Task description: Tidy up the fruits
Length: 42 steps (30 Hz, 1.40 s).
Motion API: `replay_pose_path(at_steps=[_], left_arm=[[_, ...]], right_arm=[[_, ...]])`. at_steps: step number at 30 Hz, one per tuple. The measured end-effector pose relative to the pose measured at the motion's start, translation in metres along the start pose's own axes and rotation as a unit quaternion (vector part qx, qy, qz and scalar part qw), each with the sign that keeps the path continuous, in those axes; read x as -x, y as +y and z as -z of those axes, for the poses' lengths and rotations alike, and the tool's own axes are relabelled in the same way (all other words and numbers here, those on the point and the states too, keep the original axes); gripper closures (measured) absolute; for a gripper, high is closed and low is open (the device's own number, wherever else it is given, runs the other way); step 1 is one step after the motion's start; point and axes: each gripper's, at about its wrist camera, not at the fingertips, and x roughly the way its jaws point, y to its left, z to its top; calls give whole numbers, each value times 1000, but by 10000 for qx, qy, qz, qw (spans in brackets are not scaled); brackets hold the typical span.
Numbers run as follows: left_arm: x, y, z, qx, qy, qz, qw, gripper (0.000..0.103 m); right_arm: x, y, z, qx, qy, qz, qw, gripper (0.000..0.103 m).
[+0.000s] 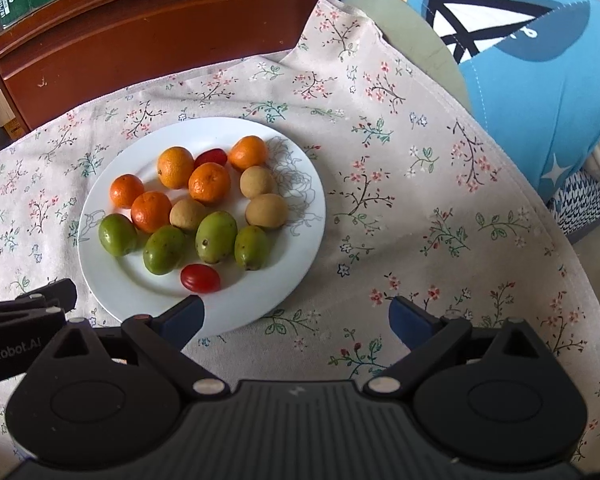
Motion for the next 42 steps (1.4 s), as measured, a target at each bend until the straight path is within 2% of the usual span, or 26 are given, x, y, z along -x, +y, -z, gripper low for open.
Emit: replay_pose_path(at_steps=[15, 24, 33, 42], left_arm=[[4, 6, 2, -25, -48, -151, 9999, 6], [6, 9, 4, -1, -25, -169, 9999, 7], [9, 11, 4, 19, -20, -185, 9998, 7], [14, 17, 9, 23, -46, -221, 9997, 7]], right_arm=[[3, 6, 1, 116, -42, -75, 9999, 5], [7, 9, 2, 323, -239, -8, 9992, 5], [6, 6, 4, 149, -184, -243, 9994, 5], [9, 11, 9, 235, -236, -397, 9987, 5]])
